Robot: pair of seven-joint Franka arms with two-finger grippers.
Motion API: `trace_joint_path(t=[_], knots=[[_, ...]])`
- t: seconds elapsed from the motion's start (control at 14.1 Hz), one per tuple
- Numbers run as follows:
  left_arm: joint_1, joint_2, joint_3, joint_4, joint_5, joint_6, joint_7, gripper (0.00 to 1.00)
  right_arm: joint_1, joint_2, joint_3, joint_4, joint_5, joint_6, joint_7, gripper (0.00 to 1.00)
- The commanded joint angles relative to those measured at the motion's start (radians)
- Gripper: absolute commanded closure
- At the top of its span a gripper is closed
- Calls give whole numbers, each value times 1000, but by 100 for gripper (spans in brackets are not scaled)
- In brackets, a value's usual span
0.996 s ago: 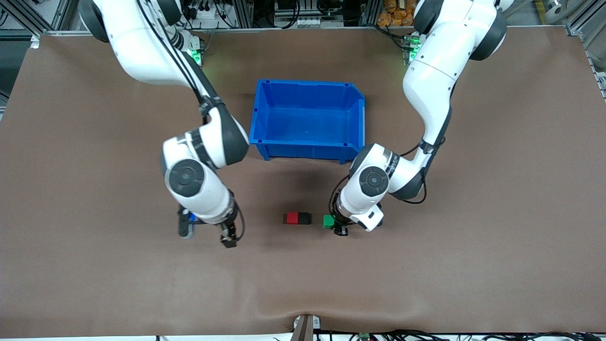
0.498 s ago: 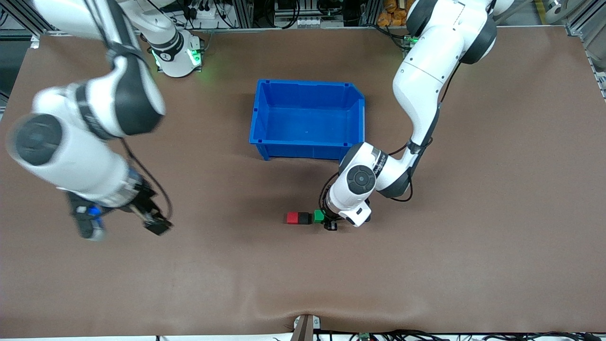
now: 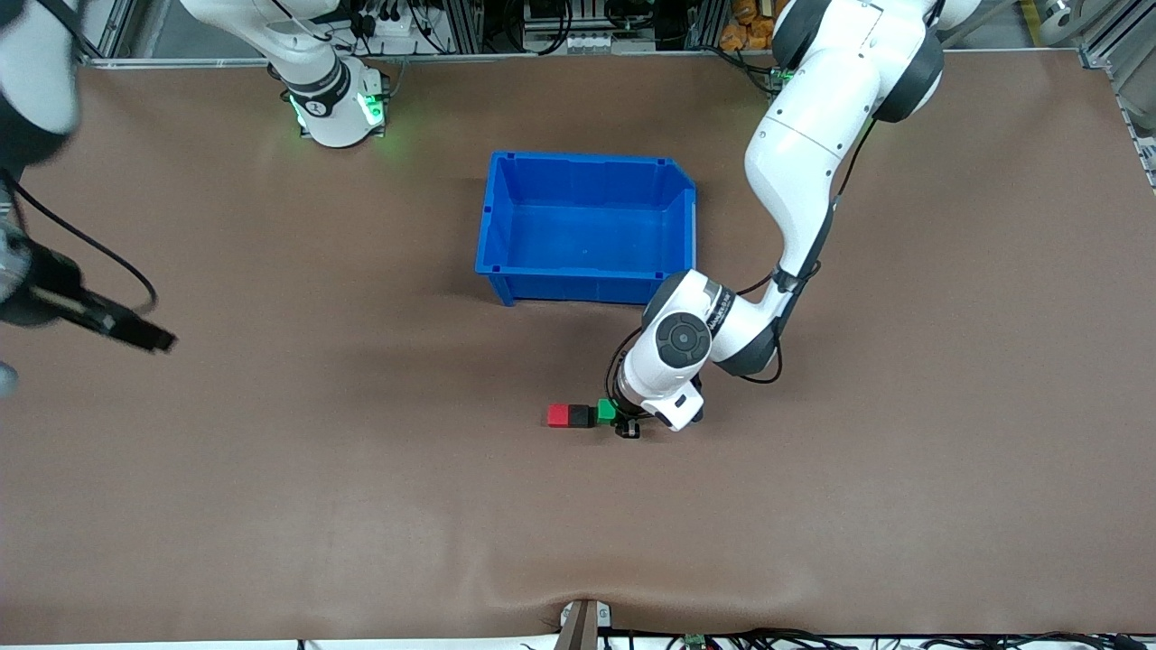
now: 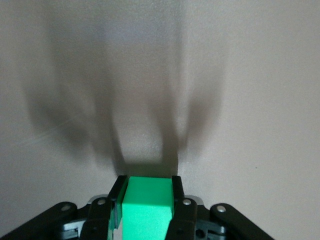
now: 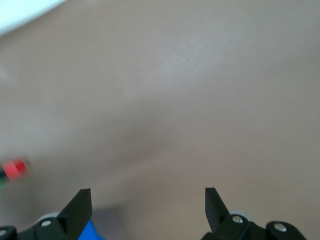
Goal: Attach green and red cubes to black cube
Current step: 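Retract the right gripper while the left gripper sets green against black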
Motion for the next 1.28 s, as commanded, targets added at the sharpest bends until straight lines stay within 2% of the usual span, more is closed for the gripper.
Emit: trace_joint_path(t=[0.0,0.14,0.28,0.36,0.5,0.64,0.71,0.78,1.0,1.21], knots=[[-22,40,17,42,-18,40,-20,100,-62,-172,32,-162,-12,-25,-168,0],[-28,45,17,43,-18,58,-31,100,-111,-270,88,-274,-16,-16,-169,0],[-30,55,17,45,-18,71,-32,100,-130,-350,96,-385,-18,-3,-168,0],[-30,57,17,55,-18,72,-32,100,-127,-350,101,-382,-18,1,-156,0],[-30,65,17,62,-18,78,-32,100,-128,-318,101,-298,-19,3,-166,0],[-28,65,20,66,-18,78,-31,100,-125,-321,102,-263,-13,59,-154,0],[-28,63,30,66,-18,78,-29,61,-124,-323,104,-267,0,47,-168,0],[-30,60,40,65,-18,78,-29,1,-111,-332,105,-273,-9,14,-159,0],[-33,42,41,57,-6,63,-22,0,-114,-341,95,-269,-32,-14,-159,0],[-24,-15,43,49,29,60,-17,0,-107,-350,104,-272,-96,-51,-159,0]])
